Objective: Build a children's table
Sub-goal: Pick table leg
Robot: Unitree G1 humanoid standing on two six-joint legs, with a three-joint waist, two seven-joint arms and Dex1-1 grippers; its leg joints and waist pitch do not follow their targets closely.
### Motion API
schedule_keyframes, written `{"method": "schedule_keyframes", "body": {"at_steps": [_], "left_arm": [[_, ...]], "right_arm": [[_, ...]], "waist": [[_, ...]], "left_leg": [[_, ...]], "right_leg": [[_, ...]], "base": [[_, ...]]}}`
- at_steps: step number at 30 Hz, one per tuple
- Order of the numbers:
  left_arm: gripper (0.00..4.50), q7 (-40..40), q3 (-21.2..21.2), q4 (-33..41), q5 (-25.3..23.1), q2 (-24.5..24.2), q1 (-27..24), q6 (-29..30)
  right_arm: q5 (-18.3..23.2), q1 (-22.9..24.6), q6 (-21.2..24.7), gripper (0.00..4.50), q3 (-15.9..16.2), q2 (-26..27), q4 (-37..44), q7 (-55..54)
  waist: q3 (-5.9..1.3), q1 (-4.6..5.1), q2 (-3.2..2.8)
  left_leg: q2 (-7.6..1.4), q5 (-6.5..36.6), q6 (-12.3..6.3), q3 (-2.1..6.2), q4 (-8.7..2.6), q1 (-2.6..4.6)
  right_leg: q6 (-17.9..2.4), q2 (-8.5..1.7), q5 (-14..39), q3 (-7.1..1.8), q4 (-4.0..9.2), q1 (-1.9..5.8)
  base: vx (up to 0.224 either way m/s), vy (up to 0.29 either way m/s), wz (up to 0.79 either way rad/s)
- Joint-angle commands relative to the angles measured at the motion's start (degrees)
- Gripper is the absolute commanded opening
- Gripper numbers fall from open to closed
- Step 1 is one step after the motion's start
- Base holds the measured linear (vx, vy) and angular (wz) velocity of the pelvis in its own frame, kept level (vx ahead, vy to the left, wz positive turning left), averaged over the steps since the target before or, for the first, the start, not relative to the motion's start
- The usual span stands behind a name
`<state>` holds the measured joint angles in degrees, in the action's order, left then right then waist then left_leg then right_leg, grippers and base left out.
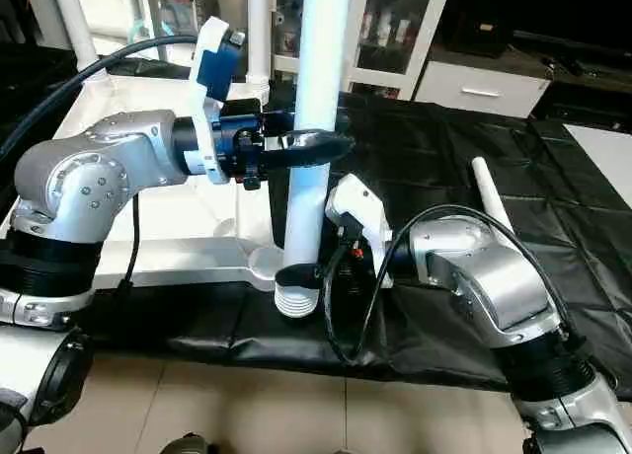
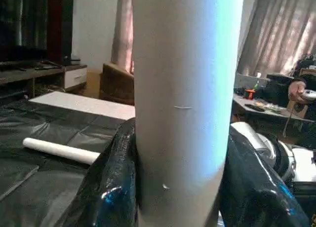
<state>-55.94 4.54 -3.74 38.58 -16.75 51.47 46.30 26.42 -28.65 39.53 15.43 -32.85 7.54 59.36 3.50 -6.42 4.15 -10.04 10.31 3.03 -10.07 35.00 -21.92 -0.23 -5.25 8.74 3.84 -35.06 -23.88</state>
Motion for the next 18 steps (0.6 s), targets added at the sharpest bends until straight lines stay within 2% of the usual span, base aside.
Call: {"method": "schedule_keyframes", "body": {"at_steps": [1,7,9,10,12,13,14,15,18], "left_arm": [[1.75,0.3,0.1,0.2,0.1,0.4,1.6,0.0],[1.75,1.3,-0.3,-1.3,-0.8,0.7,2.4,-0.4],[1.75,3.9,-0.6,-3.1,-3.2,0.9,3.2,-2.2],[2.10,4.0,-0.6,-3.1,-3.3,0.9,3.2,-2.3],[2.45,4.2,-0.7,-4.1,-3.2,0.7,3.5,-1.2],[2.45,4.9,-0.8,-4.7,-3.5,0.8,3.6,-1.1],[2.47,4.9,-0.9,-5.0,-3.5,0.7,3.6,-1.0],[2.54,5.1,-1.1,-5.2,-3.4,0.7,3.6,-0.7],[2.86,4.8,-1.6,-5.8,-2.6,0.6,3.7,0.3]], "right_arm": [[-0.7,0.9,-0.9,1.94,0.5,-0.6,-0.1,0.9],[-0.9,0.8,-0.8,1.93,0.4,-0.3,-0.3,0.8],[-0.9,0.6,-1.1,1.93,0.0,-0.1,-0.6,0.5],[-0.9,0.6,-1.1,1.93,0.0,-0.1,-0.7,0.4],[-0.8,0.3,-1.1,1.93,-0.5,0.2,-0.9,0.1],[-0.8,0.2,-1.1,1.93,-0.8,0.3,-1.0,-0.1],[-0.7,0.1,-1.1,1.93,-1.0,0.4,-1.0,-0.3],[-0.7,0.0,-1.1,1.93,-1.2,0.5,-1.0,-0.4],[-0.2,-0.3,-0.9,1.93,-2.1,0.7,-0.7,-0.9]], "waist": [[-4.34,0.05,-0.56],[-4.34,0.06,-0.59],[-4.37,0.05,-0.66],[-4.38,0.01,-0.56],[-4.38,0.03,-0.65],[-4.38,0.02,-0.75],[-4.37,0.04,-0.60],[-4.40,-0.04,-0.92],[-4.42,0.04,-0.78]], "left_leg": [[-2.77,10.5,1.92,0.75,-4.21,1.22],[-2.68,10.7,1.88,0.72,-4.18,1.20],[-2.75,10.6,1.85,0.77,-4.18,1.15],[-2.73,10.6,1.79,0.75,-4.11,1.19],[-2.65,10.6,1.79,0.78,-4.14,1.08],[-2.71,10.8,1.85,0.79,-4.15,1.20],[-2.65,10.9,1.86,0.79,-4.13,1.13],[-2.67,10.9,1.96,0.84,-4.13,1.20],[-2.66,10.1,1.78,0.80,-4.11,1.15]], "right_leg": [[-11.4,-3.06,11.3,-2.39,3.23,3.40],[-11.4,-3.03,11.5,-2.39,3.34,3.42],[-11.3,-3.07,11.3,-2.40,3.36,3.44],[-11.3,-3.09,11.3,-2.39,3.38,3.45],[-11.3,-3.07,11.3,-2.37,3.38,3.53],[-11.4,-3.05,11.3,-2.37,3.38,3.44],[-11.3,-3.03,11.5,-2.34,3.38,3.50],[-11.4,-3.07,11.4,-2.35,3.31,3.50],[-11.9,-2.98,9.9,-2.32,3.17,3.53]], "base": [[0.000,0.000,0.00],[0.000,0.000,0.00],[0.000,0.000,0.00],[0.000,0.000,0.00],[0.000,0.000,0.00],[0.000,0.000,0.00],[0.000,0.000,0.00],[0.000,0.000,0.00],[0.000,0.000,0.00]]}}
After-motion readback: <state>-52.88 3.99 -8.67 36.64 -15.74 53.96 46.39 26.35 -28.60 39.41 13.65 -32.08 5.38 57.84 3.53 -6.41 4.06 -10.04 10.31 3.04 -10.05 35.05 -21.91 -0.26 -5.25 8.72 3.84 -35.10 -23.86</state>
